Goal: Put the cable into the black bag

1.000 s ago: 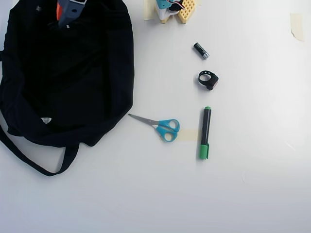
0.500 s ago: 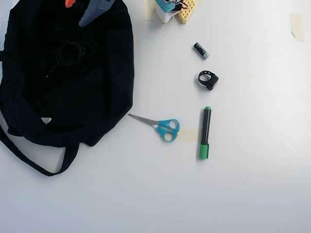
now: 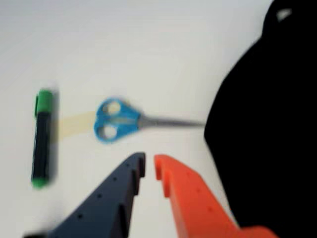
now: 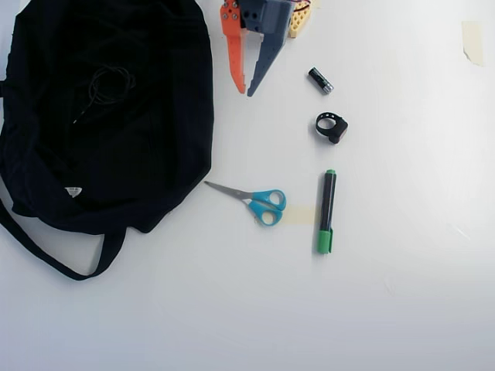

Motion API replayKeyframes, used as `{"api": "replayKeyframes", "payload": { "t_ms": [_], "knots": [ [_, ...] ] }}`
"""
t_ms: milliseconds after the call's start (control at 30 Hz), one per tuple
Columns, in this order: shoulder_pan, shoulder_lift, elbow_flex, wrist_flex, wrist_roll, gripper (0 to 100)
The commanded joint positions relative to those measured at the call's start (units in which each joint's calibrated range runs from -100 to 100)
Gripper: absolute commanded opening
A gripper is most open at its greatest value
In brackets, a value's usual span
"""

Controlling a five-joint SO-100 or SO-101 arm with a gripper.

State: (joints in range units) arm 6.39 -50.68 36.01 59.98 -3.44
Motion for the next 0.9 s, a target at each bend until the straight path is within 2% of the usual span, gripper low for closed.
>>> {"api": "replayKeyframes", "payload": {
  "t_ms": [0,667,800,867],
  "knots": [
    [-1.16,-6.66,4.69,5.56,-0.23,2],
    [-5.12,-36.20,39.29,5.91,0.61,2],
    [-4.97,-41.85,45.31,6.34,4.02,2],
    [-4.82,-44.09,47.82,6.34,3.97,2]
  ]
}}
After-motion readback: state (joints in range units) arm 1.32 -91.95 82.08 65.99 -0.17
